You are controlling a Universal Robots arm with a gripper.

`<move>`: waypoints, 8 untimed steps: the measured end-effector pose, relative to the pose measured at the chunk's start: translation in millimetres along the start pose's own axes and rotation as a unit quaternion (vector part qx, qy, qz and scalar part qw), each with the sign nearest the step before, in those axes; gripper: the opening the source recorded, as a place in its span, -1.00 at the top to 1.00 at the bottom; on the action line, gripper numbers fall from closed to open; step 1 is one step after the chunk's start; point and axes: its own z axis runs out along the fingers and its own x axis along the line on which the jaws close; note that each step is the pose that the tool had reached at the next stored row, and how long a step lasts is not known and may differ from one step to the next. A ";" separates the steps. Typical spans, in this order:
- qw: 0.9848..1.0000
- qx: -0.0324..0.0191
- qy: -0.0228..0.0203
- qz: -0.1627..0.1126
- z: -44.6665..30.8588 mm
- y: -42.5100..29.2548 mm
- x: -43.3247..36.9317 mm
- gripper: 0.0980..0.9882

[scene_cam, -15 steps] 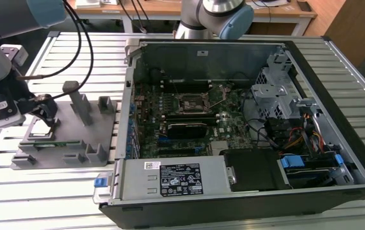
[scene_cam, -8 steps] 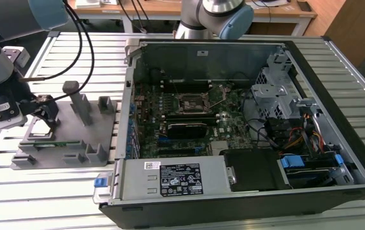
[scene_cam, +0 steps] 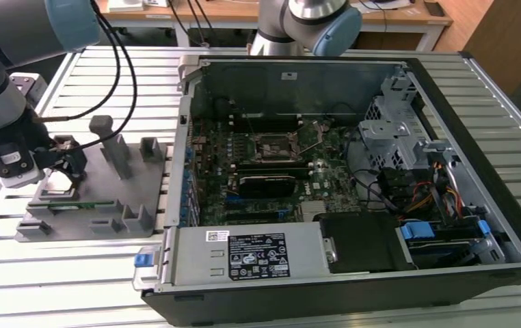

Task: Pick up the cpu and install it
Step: 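Pick up the cpu and move it towards the insertion slot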

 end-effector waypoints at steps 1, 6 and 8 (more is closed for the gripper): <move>1.000 0.000 0.000 0.000 -1.0 0.0 0.1 -0.48; 1.000 0.000 0.000 0.000 -4.2 0.3 0.1 -0.48; 1.000 0.000 0.000 0.000 -3.6 0.3 0.0 -0.48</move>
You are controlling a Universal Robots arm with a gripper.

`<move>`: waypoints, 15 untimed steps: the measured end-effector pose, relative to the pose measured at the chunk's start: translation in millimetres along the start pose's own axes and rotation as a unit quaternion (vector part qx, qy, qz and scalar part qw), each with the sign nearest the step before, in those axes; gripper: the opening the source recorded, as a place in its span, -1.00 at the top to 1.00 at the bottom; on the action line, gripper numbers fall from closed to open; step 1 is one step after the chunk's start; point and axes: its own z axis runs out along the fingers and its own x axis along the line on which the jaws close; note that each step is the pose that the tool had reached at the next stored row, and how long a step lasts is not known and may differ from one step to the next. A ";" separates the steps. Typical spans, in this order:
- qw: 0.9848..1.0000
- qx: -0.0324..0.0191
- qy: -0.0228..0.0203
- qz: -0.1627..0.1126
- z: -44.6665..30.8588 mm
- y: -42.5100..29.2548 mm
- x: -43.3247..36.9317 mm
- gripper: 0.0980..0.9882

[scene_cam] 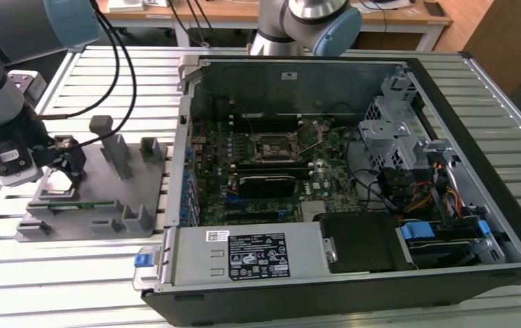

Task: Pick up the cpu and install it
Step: 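Pick up the cpu and move it towards the insertion slot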

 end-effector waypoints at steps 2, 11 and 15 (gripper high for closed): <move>1.000 0.000 0.000 0.000 2.2 -0.1 -0.1 -0.48; 1.000 0.000 0.000 0.000 6.0 -0.3 -0.7 -0.30; 1.000 0.000 0.000 0.000 6.0 -0.4 -0.9 -0.12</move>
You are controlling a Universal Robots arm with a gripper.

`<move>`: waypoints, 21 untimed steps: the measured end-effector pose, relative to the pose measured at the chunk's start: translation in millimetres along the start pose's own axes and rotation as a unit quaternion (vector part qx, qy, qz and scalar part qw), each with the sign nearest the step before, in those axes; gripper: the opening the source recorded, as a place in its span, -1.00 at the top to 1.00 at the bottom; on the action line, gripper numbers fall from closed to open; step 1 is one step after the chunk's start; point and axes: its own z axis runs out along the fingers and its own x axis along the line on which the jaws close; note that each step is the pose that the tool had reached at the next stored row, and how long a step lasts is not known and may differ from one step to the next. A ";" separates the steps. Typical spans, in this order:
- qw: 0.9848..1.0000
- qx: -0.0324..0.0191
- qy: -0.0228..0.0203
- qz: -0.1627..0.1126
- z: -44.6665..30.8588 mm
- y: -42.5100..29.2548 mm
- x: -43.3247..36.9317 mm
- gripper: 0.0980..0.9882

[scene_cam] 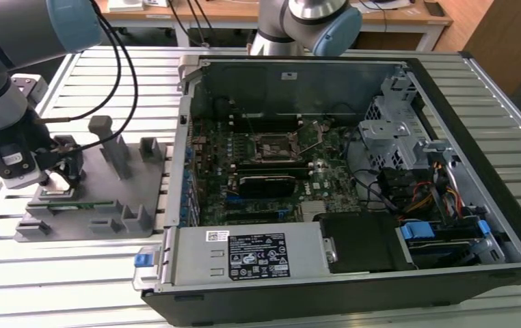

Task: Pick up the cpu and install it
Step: 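Pick up the cpu and move it towards the insertion slot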

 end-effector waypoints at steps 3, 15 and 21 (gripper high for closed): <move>1.000 0.000 0.000 0.000 0.0 0.1 -0.9 0.01; 1.000 0.000 0.000 0.000 -0.5 0.2 -2.1 -0.15; 1.000 0.000 0.000 0.000 -1.8 0.3 -2.0 -0.15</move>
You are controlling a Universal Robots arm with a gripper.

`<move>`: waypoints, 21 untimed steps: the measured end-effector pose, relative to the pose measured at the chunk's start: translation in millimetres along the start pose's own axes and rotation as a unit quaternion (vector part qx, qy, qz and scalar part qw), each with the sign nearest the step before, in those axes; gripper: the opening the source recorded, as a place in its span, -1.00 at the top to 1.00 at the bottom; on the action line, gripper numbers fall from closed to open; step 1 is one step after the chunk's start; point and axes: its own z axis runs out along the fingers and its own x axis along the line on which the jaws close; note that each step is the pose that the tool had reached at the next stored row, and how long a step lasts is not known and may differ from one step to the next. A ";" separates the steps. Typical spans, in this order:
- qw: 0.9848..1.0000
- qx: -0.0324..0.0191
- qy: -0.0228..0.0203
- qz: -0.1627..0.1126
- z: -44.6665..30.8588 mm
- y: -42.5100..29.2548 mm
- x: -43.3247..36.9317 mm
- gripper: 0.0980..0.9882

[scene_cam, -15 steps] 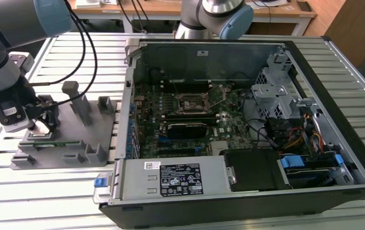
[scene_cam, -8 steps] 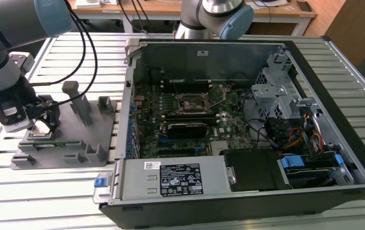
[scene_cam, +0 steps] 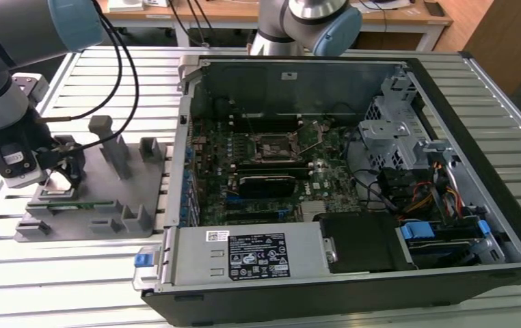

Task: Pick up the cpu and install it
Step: 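Pick up the cpu and move it towards the insertion slot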

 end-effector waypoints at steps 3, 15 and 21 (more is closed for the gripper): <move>1.000 0.000 0.000 0.000 0.0 0.0 0.0 -0.15; 1.000 0.000 0.000 0.000 -1.9 0.2 0.0 0.04; 1.000 0.000 0.000 0.000 -0.7 0.0 0.0 0.01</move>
